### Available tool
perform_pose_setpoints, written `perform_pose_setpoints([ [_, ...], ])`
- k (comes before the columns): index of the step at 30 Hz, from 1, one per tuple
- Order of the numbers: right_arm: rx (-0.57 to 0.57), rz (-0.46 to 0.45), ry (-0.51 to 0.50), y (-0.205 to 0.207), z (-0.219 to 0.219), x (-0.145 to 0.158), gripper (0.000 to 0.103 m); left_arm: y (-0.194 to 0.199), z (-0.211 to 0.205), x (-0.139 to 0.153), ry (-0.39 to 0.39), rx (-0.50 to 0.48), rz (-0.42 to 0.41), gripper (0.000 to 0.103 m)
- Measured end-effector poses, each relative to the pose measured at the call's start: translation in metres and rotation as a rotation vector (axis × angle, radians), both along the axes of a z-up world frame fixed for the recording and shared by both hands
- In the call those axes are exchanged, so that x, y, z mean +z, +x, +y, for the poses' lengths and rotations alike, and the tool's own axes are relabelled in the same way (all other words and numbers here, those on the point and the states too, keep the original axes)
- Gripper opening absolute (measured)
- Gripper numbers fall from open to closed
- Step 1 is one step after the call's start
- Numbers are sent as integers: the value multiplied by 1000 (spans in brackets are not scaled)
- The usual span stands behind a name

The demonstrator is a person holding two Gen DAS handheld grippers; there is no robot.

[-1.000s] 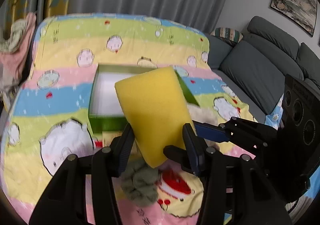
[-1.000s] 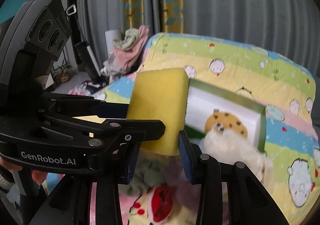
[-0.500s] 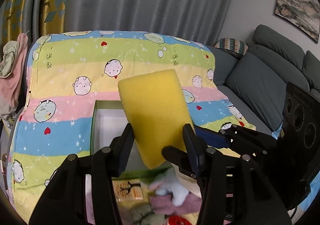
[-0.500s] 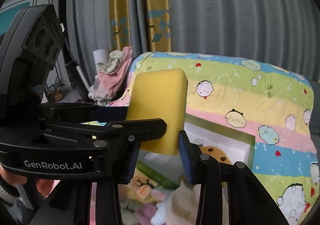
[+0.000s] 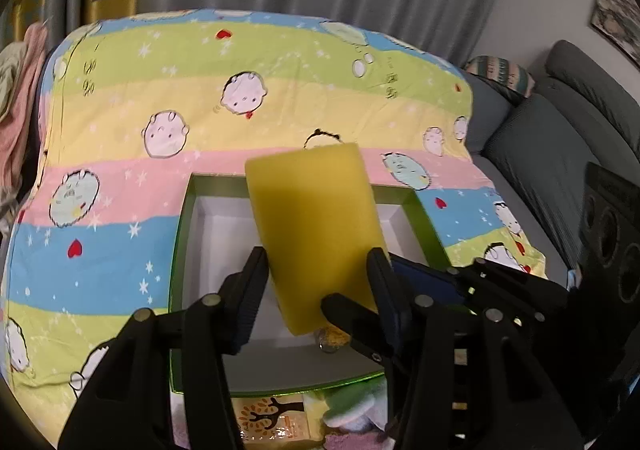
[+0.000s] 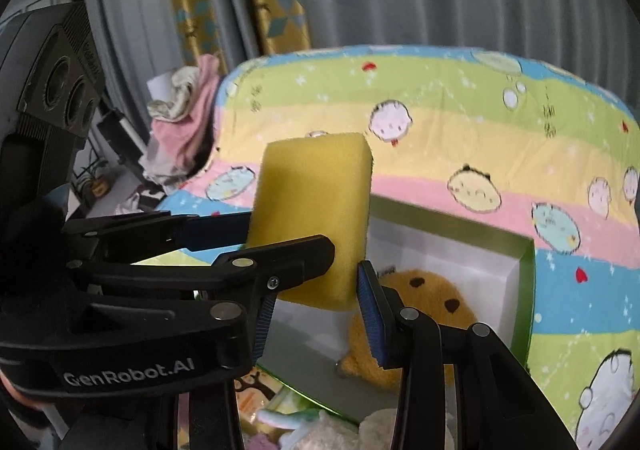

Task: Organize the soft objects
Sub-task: 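Lower the sponge into the green box and open the right gripper, then move the right gripper back over the cream fleece towel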

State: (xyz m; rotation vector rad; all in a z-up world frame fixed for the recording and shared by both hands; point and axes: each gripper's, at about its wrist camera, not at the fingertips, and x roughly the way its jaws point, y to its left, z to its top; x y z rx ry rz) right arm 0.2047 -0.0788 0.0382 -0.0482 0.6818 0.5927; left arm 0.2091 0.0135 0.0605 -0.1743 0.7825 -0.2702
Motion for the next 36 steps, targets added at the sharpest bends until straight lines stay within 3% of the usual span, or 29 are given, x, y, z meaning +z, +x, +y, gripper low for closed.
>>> perform_pose_setpoints([
  [2,-25,5,-20,1,0,-3,44,2,1,-4,13,30,10,86],
  [5,-65,18,-27,1,-6,-4,54,-1,4,-6,36,69,9,92],
  [9,-85,12,-23,-10,-19,-2,57,-13,9,-3,74,100,-1,102],
  [20,-133,-53,-11,-76,-57,3,65,-89,14,-1,173,193,-74,102],
  [36,-132,-50,-2,-165,-84,-7,66,-182,11,-9,183,262,-56,102],
])
